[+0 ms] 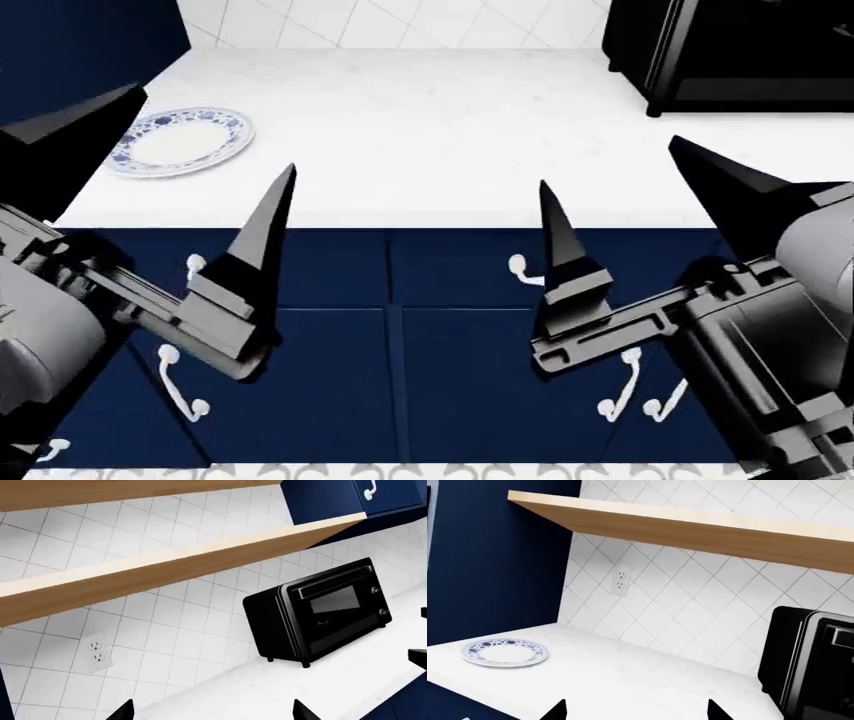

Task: Pick the broccoli from the top rack in the oven and place it on the plate on the counter.

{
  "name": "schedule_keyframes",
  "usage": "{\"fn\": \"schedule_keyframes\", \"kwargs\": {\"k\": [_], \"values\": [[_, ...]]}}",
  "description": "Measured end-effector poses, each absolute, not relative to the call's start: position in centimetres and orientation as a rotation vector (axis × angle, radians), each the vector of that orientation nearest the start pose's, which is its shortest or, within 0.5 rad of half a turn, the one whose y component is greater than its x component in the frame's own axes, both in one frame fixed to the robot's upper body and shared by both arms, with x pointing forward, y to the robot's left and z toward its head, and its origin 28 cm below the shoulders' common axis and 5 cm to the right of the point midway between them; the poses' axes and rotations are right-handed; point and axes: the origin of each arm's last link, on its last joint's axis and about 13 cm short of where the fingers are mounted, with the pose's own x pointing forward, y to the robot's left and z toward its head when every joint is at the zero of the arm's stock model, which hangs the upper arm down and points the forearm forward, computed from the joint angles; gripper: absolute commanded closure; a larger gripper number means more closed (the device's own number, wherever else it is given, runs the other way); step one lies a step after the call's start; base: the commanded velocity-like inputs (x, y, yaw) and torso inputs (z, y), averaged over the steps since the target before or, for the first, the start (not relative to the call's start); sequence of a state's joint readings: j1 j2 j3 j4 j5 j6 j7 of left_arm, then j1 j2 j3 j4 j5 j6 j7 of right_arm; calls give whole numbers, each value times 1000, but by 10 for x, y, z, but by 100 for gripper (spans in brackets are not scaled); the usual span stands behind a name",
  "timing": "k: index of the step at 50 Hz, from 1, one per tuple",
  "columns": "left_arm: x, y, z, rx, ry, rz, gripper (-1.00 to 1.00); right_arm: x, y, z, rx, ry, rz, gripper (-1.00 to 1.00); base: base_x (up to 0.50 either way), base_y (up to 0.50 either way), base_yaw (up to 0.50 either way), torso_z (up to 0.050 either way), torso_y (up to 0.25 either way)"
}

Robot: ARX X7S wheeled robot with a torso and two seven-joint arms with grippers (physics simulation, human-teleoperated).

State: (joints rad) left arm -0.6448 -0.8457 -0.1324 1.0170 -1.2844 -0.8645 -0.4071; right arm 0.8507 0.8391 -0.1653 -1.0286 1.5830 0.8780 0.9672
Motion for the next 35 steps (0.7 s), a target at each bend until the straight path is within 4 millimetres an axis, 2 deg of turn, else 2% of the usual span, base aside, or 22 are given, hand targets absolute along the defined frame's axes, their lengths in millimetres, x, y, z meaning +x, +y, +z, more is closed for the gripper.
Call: {"fn": "schedule_keyframes", "kwargs": {"k": [11,35], "values": [[156,257,280,256,-463,-426,-100,140,-112,273,-172,-302,313,-100,-25,4,0,0,0],[154,260,278,270,-472,-425,-100,136,-112,269,-192,-313,327,-100,0,499,0,0,0]]}}
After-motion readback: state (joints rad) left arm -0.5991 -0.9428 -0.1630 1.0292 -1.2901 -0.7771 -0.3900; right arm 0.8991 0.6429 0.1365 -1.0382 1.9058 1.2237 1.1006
